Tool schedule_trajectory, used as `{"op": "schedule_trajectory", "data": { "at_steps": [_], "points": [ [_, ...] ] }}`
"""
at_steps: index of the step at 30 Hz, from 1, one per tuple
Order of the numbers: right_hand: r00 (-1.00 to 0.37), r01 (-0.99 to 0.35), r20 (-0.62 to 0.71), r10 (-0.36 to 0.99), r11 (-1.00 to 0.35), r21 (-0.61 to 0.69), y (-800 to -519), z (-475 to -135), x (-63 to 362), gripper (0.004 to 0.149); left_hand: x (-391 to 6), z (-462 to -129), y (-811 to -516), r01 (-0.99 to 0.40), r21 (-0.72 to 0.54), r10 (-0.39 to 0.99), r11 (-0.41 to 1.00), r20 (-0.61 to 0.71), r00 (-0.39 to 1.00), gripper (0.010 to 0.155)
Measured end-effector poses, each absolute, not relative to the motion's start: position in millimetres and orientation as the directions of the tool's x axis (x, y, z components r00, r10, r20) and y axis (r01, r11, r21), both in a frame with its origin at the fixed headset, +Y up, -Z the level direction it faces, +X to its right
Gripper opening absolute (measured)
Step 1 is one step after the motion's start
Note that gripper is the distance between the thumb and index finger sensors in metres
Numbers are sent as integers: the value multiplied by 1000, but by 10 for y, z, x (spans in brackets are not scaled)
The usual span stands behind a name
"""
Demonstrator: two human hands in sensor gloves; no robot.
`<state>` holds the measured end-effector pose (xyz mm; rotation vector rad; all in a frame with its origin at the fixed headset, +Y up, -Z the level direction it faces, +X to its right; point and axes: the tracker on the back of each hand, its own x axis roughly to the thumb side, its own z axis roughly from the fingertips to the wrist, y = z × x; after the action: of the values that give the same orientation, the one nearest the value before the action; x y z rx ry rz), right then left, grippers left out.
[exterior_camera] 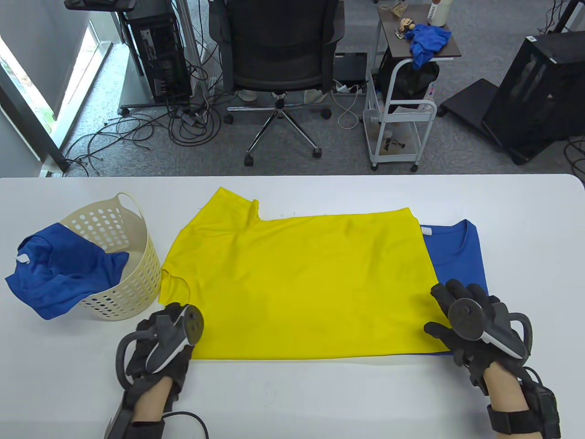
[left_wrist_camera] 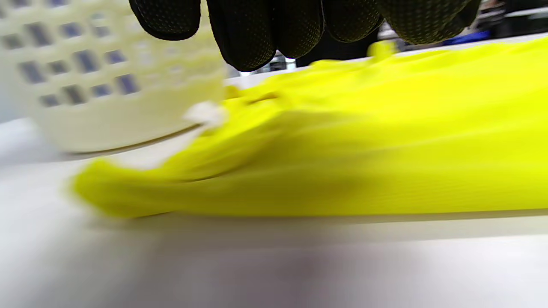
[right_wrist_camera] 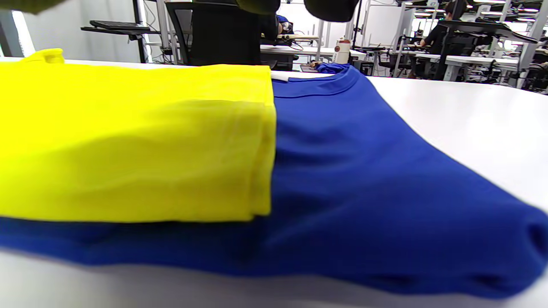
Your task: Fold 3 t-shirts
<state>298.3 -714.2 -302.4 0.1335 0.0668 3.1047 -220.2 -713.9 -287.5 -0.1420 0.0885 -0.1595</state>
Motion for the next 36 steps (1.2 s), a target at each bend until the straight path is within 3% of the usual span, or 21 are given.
{"op": "schedule_trajectory", "data": {
  "at_steps": [3,7,11,15,20,24,28,32,36],
  "points": [
    [-993,-43,105,48,-998,46,-7151,-3010,2946,80,-1533,-2841,-7076,262,-170,-255,950,64,965,63],
    [-994,-12,113,14,-1000,17,-7142,-2975,2918,79,-787,-2869,-7157,245,-175,-217,954,165,962,64],
    [-992,15,125,-15,-1000,-4,-7126,-2941,2877,79,-436,-2916,-7408,288,-222,-242,932,212,947,64],
    [-989,61,136,-64,-998,-27,-7128,-2927,2801,78,-393,-2881,-7594,401,-223,-348,889,243,906,65],
    [-980,115,165,-115,-993,-7,-7212,-2936,2672,78,-400,-2874,-7606,375,-206,-326,904,234,916,64],
    [-978,123,174,-119,-992,13,-7256,-2947,2637,78,-393,-2844,-7606,379,-170,-333,910,247,910,47],
    [-980,121,162,-115,-992,30,-7282,-2953,2672,78,-397,-2835,-7580,372,-203,-313,906,271,910,50],
    [-985,91,149,-84,-995,41,-7289,-2965,2717,77,-447,-2803,-7534,355,-318,-266,879,292,919,64],
    [-985,96,147,-85,-993,70,-7346,-2984,2714,77,-435,-2750,-7560,415,-218,-343,883,303,889,63]
  ]
}}
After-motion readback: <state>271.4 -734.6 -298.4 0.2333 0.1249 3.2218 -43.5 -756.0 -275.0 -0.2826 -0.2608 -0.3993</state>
